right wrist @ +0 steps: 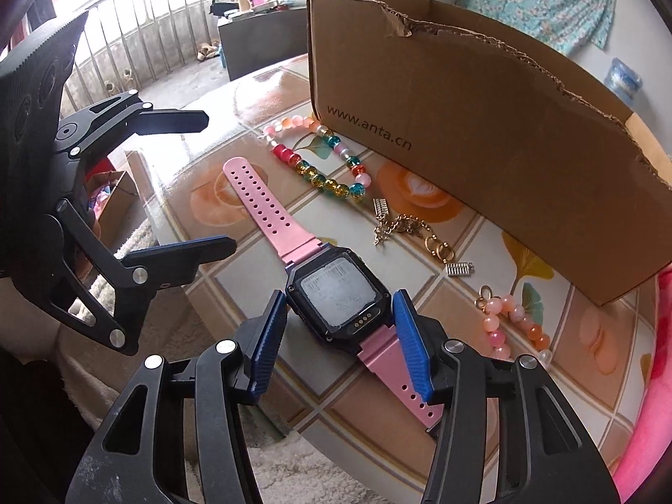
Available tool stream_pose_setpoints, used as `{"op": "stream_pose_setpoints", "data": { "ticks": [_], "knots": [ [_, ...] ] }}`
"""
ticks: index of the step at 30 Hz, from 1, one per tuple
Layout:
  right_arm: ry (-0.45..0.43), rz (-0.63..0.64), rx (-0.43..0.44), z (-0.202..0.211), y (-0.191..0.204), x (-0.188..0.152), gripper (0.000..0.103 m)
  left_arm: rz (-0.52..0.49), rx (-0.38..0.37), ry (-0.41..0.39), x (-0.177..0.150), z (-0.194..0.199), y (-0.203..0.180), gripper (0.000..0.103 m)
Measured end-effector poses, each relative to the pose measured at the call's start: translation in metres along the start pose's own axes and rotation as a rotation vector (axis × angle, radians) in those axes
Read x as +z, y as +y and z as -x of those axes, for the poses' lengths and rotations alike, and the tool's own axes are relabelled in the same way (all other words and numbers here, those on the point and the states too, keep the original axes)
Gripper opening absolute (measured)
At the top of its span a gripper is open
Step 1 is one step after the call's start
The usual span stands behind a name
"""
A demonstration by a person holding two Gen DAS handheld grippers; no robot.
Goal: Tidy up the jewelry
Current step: 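Grip the watch body with the right tool while the left tool approaches the strap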
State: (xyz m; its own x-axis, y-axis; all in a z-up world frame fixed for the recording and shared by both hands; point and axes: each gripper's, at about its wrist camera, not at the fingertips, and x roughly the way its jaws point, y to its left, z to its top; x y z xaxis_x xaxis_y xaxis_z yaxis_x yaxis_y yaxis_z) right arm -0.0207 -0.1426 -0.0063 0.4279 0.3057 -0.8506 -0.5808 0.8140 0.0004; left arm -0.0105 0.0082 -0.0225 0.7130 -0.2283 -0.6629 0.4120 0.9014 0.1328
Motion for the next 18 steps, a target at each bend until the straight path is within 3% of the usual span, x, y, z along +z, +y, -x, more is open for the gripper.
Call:
{"op": "stream_pose_setpoints", "data": {
  "ticks": [18],
  "knots": [
    [-0.013,0.015,-0.027,-0.006,0.011,0.003,0.049,-0.006,0.022,0.018,0.005,-0.014,-0.001,0.096]
  ]
}}
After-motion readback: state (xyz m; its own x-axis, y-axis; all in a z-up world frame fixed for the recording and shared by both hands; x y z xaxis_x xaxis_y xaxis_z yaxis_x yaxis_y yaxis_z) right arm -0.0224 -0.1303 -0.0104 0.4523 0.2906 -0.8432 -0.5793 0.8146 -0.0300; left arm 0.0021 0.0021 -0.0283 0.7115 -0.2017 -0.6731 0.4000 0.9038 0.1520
